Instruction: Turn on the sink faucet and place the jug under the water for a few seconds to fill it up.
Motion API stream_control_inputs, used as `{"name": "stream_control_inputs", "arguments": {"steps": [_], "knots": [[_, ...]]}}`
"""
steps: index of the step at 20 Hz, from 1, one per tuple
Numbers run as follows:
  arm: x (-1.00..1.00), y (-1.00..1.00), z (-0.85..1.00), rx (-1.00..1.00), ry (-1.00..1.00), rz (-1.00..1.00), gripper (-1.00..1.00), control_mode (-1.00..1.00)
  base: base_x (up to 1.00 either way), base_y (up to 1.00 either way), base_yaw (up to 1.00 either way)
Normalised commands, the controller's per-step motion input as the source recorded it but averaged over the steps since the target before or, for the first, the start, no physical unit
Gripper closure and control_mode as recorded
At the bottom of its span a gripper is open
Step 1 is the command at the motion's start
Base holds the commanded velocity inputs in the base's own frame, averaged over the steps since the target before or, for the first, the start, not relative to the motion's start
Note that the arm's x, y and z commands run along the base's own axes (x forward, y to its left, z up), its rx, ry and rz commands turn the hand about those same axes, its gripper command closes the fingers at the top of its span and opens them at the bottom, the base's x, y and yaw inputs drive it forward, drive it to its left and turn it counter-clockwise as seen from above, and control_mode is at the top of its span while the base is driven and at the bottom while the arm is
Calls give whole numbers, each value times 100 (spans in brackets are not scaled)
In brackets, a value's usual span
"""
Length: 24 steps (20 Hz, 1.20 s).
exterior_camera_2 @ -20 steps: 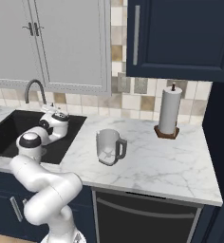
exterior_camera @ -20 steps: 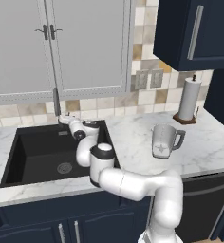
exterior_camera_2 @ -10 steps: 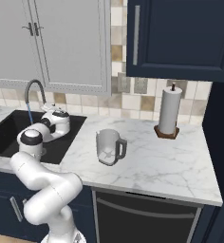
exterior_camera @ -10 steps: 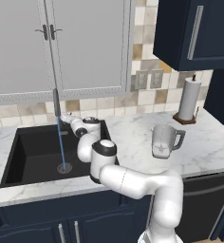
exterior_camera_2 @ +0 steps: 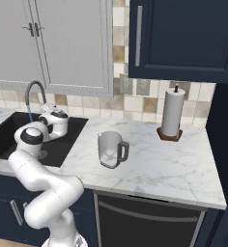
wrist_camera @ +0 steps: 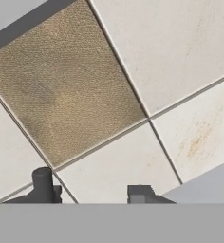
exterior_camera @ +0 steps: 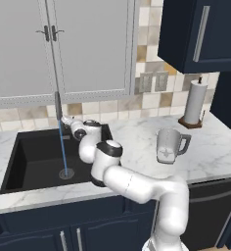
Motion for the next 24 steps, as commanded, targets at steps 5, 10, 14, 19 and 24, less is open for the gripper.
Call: {"name": "stream_control_inputs", "arguments": {"steps": [5, 10, 14, 19, 24], "knots": [[-1, -28, -6, 2, 2, 0, -100, -100, 0, 0, 0], [-10, -82, 0, 9, 0, 0, -100, -100, 0, 0, 0], [-20, -76, 29, 7, -1, 0, -100, -100, 0, 0, 0], [-12, -63, 59, 3, -5, 0, -100, -100, 0, 0, 0], [-13, -75, 68, 3, -12, 1, -100, -100, 0, 0, 0]]}}
